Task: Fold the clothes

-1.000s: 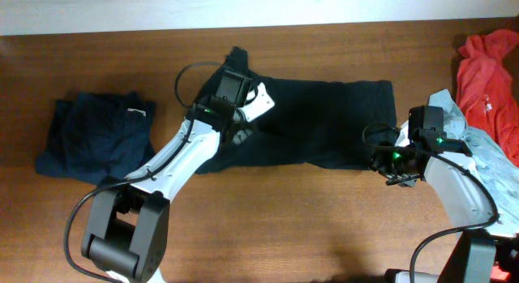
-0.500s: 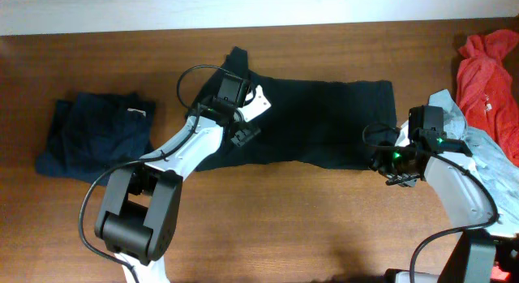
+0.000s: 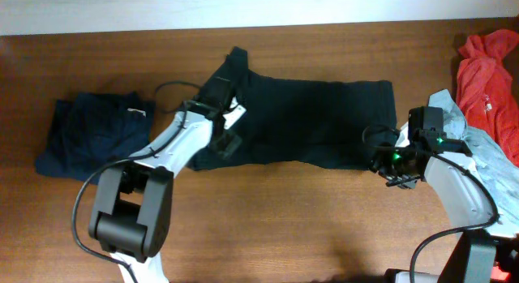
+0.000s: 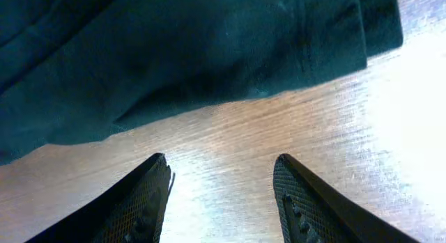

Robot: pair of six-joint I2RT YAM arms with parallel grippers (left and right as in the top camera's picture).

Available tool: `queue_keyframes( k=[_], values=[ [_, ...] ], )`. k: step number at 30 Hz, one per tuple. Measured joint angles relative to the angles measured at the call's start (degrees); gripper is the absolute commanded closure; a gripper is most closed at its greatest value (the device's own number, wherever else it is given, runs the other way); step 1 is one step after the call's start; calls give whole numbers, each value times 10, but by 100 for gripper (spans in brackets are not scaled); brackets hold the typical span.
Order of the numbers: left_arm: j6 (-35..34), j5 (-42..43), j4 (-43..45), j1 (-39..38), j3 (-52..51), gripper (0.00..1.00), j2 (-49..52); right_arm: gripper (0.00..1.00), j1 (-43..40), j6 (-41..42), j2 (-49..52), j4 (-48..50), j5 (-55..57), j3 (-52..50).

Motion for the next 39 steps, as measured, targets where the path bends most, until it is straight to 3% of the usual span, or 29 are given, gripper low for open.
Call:
queue_keyframes(
  k=[2,7,11,18,23,25,27,29,33,39],
  values=[
    [-20,0,-16,17,0,11,0,57,0,0,0,-11,3,0],
    [-46,0,-20,62,0,11,0,59,0,0,0,-13,28,0],
    [-52,34,-7,92,0,11,0,78,-1,7,0,25,47,0],
    [-54,137,22,94,0,11,6,62,-56,61,0,30,50,0],
    [-62,182,56,94,5,44,38,59,-83,19,3,68,33,0],
    [-67,189,62,95,9,61,42,58,-83,2,3,68,27,0],
    [-70,192,68,96,12,84,46,57,-84,-10,3,69,24,0],
    [-74,195,75,96,14,99,50,56,-84,-16,3,70,24,0],
    [-77,199,79,96,19,99,56,56,-84,-24,7,73,26,1],
    [-77,196,78,96,19,99,56,71,-84,-28,53,87,28,1]
  ],
)
